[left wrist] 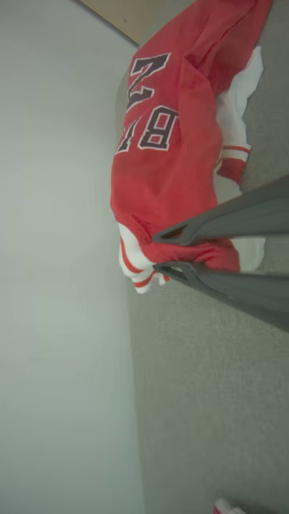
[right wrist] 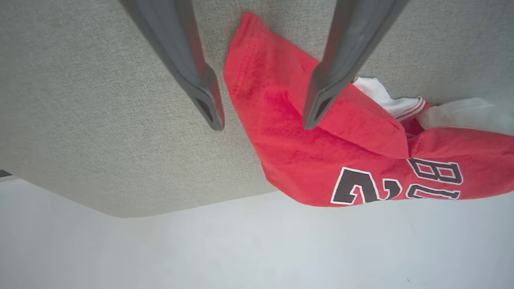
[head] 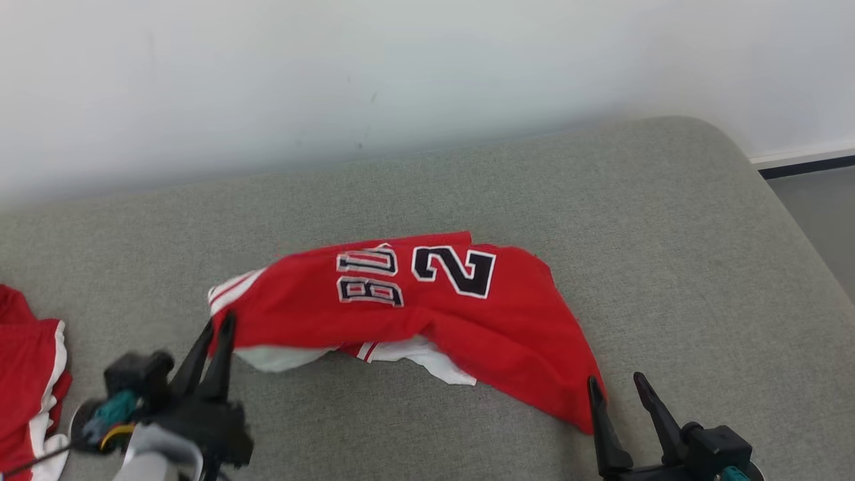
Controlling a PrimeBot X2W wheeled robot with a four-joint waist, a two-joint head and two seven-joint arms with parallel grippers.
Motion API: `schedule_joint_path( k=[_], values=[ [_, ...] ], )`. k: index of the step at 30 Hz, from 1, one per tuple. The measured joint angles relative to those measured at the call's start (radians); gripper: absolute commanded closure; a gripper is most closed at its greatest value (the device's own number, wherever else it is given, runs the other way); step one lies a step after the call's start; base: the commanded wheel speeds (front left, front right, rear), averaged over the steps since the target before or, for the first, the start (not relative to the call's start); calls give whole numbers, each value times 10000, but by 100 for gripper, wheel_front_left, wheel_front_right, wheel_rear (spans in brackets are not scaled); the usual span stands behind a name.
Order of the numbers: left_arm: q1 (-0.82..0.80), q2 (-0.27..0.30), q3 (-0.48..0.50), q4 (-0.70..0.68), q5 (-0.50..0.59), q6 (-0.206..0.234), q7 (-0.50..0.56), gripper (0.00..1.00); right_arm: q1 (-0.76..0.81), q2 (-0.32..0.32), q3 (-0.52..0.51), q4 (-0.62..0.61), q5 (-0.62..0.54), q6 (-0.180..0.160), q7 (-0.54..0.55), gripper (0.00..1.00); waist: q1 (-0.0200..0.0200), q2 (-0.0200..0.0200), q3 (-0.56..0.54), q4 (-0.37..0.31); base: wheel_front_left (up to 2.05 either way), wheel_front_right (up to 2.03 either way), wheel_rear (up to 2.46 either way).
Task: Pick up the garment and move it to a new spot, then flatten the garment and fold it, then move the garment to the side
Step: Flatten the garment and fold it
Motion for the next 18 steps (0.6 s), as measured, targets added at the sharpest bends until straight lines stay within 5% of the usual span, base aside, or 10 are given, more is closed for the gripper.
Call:
schedule_joint_path(
  k=[14, 15, 16, 18],
  values=[
    [1775, -779, 1597, 930, 405, -194, 0, 98, 21, 2, -90, 6, -171, 0, 0, 0, 0, 0, -96, 118, 0, 0, 0],
    [1773, -826, 1712, 813, 489, -198, 0, 18, 30, 2, -104, 4, -171, 0, 0, 0, 0, 0, -113, 158, 0, 0, 0],
    [1770, -853, 1866, 631, 593, -201, 0, 0, 29, 4, -104, -4, -171, 0, -2, 0, 0, 0, -130, 200, 0, 0, 0],
    [1767, -936, 2343, 98, 771, -203, -2, 0, 27, 4, -105, -15, -171, 0, 0, 0, 0, -1, -164, 287, 0, 0, 0]
  ],
)
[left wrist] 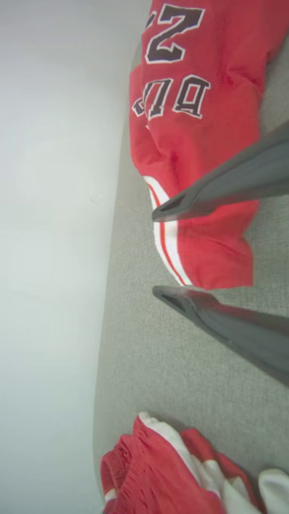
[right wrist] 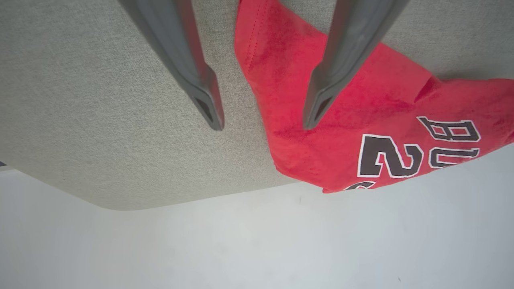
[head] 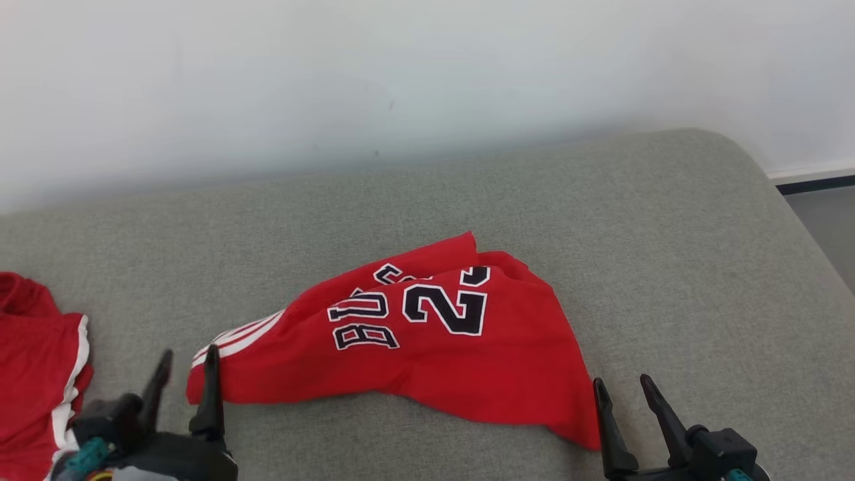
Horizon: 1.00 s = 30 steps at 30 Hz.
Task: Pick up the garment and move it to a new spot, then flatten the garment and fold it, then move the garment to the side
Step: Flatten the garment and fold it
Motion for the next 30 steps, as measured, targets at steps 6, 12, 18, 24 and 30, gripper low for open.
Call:
schedule_joint_path(
  k=[6, 12, 18, 24, 30],
  values=[
    [572, -420, 1197, -1557, 903, -15, 0, 0, 2, 0, -12, -52, 8, 0, 0, 0, 0, 1, -66, 211, 0, 0, 0],
    [1429, -855, 1835, -2132, 1432, -65, 0, 0, 34, -2, -77, -67, 8, 0, 0, 0, 0, 0, -42, 318, 0, 0, 0],
    [1801, -1028, 2134, -2378, 1724, -65, 0, 0, 23, 0, -215, -29, -15, 0, 0, 0, 0, 0, 86, 394, 0, 0, 0],
    [2160, -1248, 2201, -3093, 2288, -67, 0, 0, 20, -4, -629, 516, -188, 0, 0, 0, 1, 0, 169, 586, 0, 0, 0],
    [2468, -1390, 2082, -3183, 2660, -67, 0, 0, -276, 2, -706, 1739, -238, 0, 0, 0, 2, 1, 216, 822, 0, 0, 0]
  ],
)
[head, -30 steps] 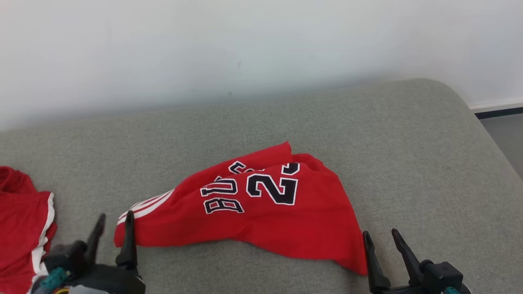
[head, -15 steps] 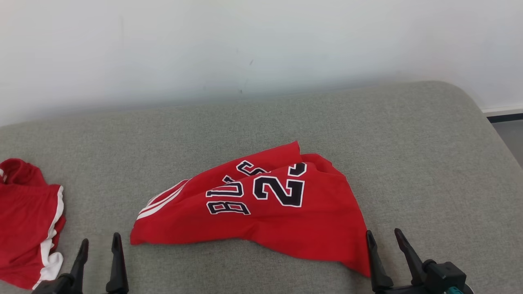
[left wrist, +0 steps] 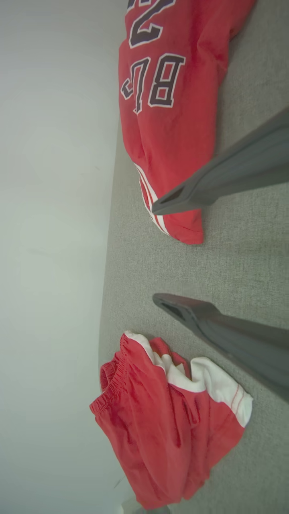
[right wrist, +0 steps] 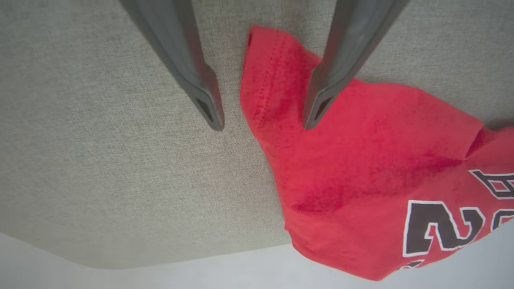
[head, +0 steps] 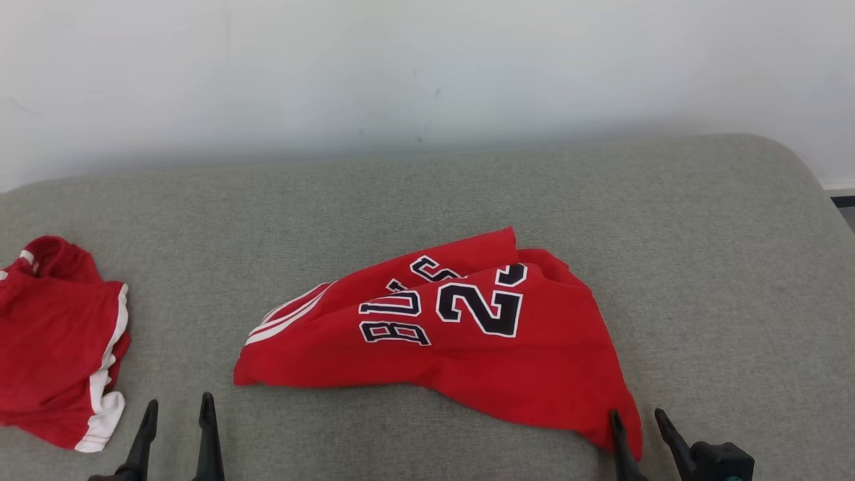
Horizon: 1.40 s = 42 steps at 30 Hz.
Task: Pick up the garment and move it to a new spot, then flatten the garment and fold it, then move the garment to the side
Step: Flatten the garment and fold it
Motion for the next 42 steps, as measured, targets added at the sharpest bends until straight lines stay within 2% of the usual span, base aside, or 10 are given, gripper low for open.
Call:
schedule_joint_path(
  k=[5, 6, 8, 9, 17, 25, 29, 32, 41, 42],
  values=[
    [44, -67, -132, 100, 4, 0, 0, 0, -324, -8, 94, 1450, 157, 0, -2, 0, 0, 0, -1, 280, 0, 0, 0],
    [45, -71, -132, 109, 21, 0, 0, 0, -369, -2, 144, 1611, 259, 0, -2, 23, 0, 0, -4, 316, 0, 0, 0],
    [45, -75, -167, 105, 79, 0, 0, 0, -491, 6, 230, 1793, 311, 0, -2, 93, 0, 0, -15, 369, 0, 0, 0],
    [46, -82, -182, 104, 79, 0, 0, 0, -533, 0, 247, 1801, 328, 0, -2, 100, 0, -1, -24, 384, 0, 0, 0],
    [66, -111, -234, 38, 123, 0, 0, 0, -994, -2, 194, 1112, 104, 0, -2, 100, -1, 0, -66, 369, 0, 0, 0],
    [-84, -121, -410, -25, 121, 0, 0, 0, -3016, -121, 159, 493, -418, 0, 0, 100, 0, 0, 165, 448, 0, 0, 0],
    [-347, -128, -604, -23, 90, 0, 0, 0, -4352, -596, -184, 953, -439, 0, -2, 100, 0, 0, 367, 635, 0, 0, 0],
    [-514, -111, -782, -19, 33, -2, 0, 0, -5120, -993, -708, 1910, -537, 0, -2, 100, 0, 0, 533, 844, 0, 0, 0],
    [-842, -81, -1041, 71, -33, -2, 0, 0, -6081, -1455, -1546, 3824, -1014, 0, -2, 100, 0, 1, 923, 1510, 0, 0, 0],
    [-841, -81, -1043, 84, -38, -2, 0, 0, -6078, -1446, -1601, 3992, -1060, 0, 0, 56, 0, 0, 955, 1567, 0, 0, 0]
  ],
)
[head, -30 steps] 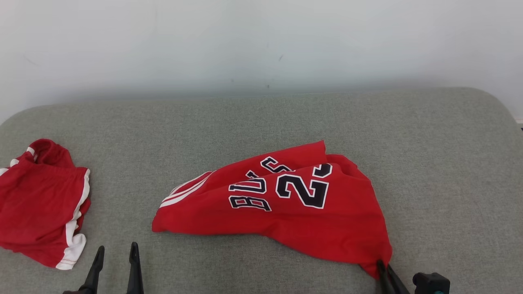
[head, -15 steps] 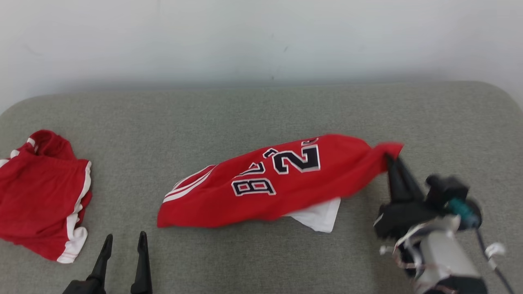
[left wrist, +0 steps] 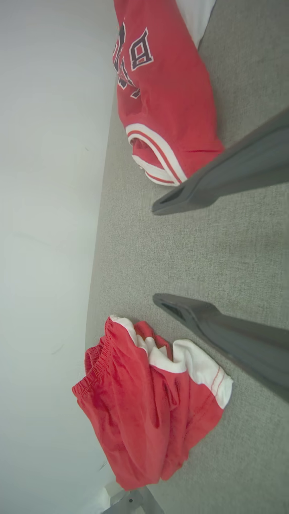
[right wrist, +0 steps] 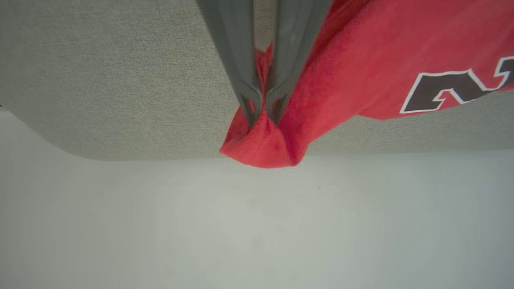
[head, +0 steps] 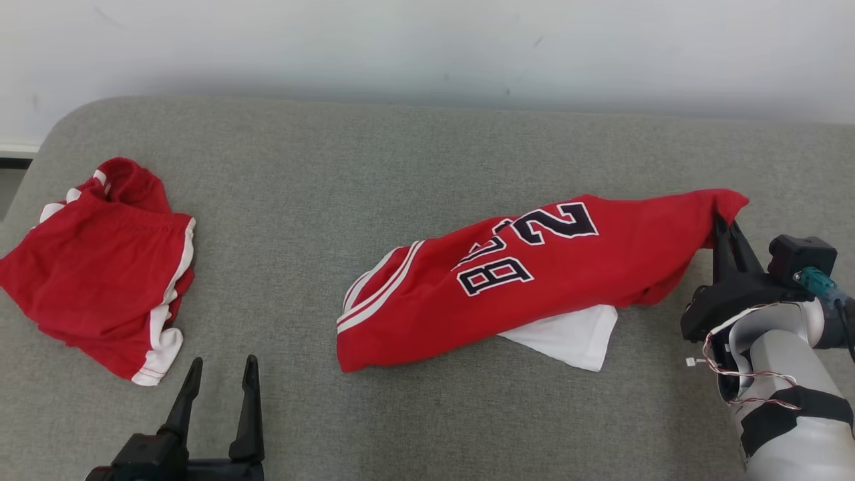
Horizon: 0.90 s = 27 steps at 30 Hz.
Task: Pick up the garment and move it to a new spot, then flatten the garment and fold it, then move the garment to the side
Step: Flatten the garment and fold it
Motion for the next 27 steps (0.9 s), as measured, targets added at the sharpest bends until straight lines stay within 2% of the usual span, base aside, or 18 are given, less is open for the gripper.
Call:
schedule_joint_path(
  k=[1, 6, 13, 20, 27],
  values=[
    [3, 2, 2, 19, -8, 0, 0, 0, 1, 4, -44, 79, -84, 0, 0, 0, -1, 0, 20, 44, 0, 0, 0],
    [89, 2, -6, 42, -6, 0, 0, 0, 177, 194, -17, -738, -297, 0, -2, 0, -2, 0, -44, -15, 0, 0, 0],
    [188, 21, 33, 13, 17, 0, 0, 0, 1277, 410, 314, -3127, -349, 0, -2, 0, -2, 0, -341, -441, 0, 0, 0],
    [424, 21, -12, -4, 82, 0, 0, 0, 2994, 817, 777, -5143, -259, 0, -2, 0, -2, 0, -697, -833, 0, 0, 0],
    [614, 15, -140, 8, 136, 0, 0, 0, 4709, 1206, 1156, -6284, -109, 0, 0, 0, -3, -1, -961, -1160, 0, 0, 0]
  ],
)
